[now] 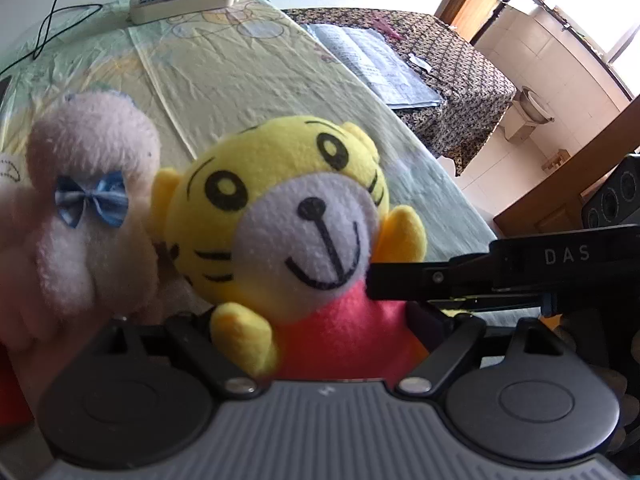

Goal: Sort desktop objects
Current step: 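Grasp the yellow tiger plush between both tools and lift it, then carry the tiger plush with both tools over the red box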

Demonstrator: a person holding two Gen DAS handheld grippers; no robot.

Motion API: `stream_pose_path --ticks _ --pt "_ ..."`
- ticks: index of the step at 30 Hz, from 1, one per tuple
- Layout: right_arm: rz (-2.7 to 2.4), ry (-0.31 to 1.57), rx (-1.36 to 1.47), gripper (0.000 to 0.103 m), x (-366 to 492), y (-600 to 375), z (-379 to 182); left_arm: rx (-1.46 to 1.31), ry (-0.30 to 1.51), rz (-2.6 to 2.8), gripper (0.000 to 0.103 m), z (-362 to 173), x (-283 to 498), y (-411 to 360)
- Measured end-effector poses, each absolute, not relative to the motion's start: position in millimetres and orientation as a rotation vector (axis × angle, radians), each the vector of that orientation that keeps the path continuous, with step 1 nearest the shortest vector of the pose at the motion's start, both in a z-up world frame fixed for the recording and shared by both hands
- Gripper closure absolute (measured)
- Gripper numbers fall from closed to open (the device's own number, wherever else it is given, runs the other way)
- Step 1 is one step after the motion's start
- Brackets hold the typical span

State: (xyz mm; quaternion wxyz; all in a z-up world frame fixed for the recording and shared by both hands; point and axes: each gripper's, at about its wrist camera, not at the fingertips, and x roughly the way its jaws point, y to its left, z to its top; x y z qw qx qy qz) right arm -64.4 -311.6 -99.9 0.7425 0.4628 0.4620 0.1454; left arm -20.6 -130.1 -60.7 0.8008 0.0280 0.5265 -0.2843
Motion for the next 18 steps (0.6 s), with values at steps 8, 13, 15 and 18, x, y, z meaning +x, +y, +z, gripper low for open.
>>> stream_pose_path --ticks 8,13,15,18 --pt "0.302 0.884 0.971 0.066 -95.6 -275.5 -49.9 0.095 0.992 -0.702 0.015 -16.0 -46.7 -98.2" --pt "0.321 0.780 0.902 0.066 -99.8 -233.3 -12.9 0.086 0.882 -0.716 0.014 17.3 -60.6 -57.3" --pt "0.342 0.746 0.887 0.066 -98.6 -215.1 -2.4 0.081 0.840 -0.711 0.014 29.7 -64.8 -36.3" --pt "0.381 0.716 0.861 0.066 -88.7 -186.5 9.1 0.076 0.784 -0.687 0.014 43.4 -67.5 -4.8"
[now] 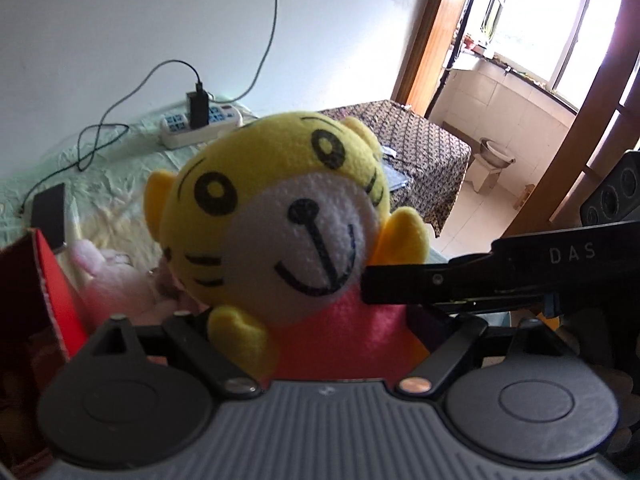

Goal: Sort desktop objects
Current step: 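Carry the tiger plush with both tools over the red box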

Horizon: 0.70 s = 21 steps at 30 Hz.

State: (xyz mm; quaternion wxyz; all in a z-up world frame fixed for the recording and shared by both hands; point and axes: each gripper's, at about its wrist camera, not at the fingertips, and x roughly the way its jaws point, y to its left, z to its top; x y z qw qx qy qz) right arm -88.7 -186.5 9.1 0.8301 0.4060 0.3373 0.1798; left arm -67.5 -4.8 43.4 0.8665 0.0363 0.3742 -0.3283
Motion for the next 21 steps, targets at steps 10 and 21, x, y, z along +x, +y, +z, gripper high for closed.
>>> stream_pose_path --ticks 10,21 --pt "0.466 0.677 0.819 0.066 -51.0 -94.4 20.3 0.059 0.708 -0.587 0.014 56.6 -57.7 101.0" --pt "0.378 0.690 0.726 0.067 -21.4 -43.1 20.4 -0.156 0.785 -0.644 0.014 26.9 -11.8 171.2"
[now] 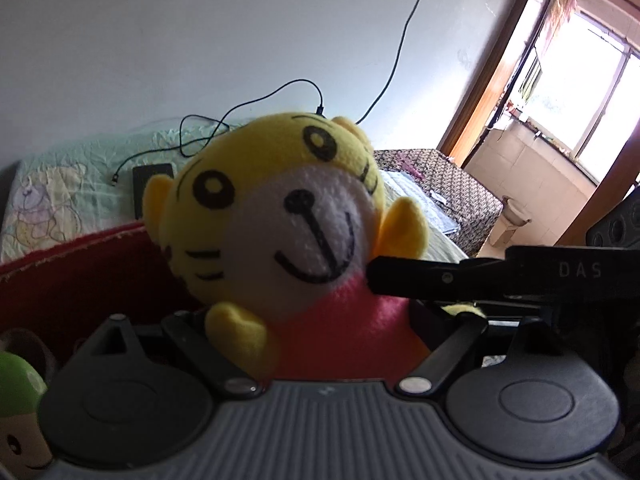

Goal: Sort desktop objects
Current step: 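Carry the tiger plush with both tools over the red box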

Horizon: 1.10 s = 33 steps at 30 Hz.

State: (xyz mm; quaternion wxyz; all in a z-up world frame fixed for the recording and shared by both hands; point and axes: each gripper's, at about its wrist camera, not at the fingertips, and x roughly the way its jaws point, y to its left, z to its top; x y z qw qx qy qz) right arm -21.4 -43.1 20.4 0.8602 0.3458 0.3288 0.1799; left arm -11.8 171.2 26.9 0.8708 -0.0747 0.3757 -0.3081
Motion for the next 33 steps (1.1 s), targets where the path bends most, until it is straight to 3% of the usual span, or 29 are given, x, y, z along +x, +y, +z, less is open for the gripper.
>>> stream_pose_path --ticks 16,33 --pt "0.280 0.659 0.555 0.078 -0.1 -2.3 24.8 -0.462 0.930 -0.773 0.014 -19.7 43.1 226.2" --pt "0.232 0.613 0.357 0.084 -3.3 23.6 26.9 -0.292 0.884 -0.517 0.017 -9.9 11.1 271.7"
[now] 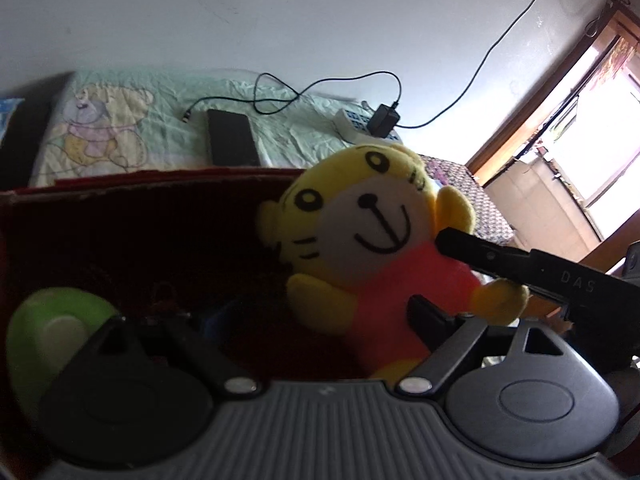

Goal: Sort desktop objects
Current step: 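Carry the tiger plush with both tools over the red box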

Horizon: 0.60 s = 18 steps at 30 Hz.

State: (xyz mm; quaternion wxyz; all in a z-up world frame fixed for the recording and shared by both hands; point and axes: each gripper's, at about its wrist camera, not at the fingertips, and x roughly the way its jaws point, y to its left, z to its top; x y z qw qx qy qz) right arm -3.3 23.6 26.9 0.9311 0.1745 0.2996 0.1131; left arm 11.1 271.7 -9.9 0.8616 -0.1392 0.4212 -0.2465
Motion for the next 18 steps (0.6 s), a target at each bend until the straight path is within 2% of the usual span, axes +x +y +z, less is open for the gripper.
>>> stream_pose_path --ticks 4,12,18 --pt "0.249 0.606 0.249 0.084 -7.8 39.0 25.8 -0.226 0.908 -0.461 0.026 -13.0 12.5 264.3" --pt "0.277 0.635 0.210 0.083 -12.3 45.0 19.1 -0.099 1.000 -0.436 0.057 -30.1 32.0 222.3" --pt "0.278 0.669 0.276 0.077 -5.8 39.4 9.1 -0.025 1.015 -0.441 0.058 -36.5 41.3 202.5"
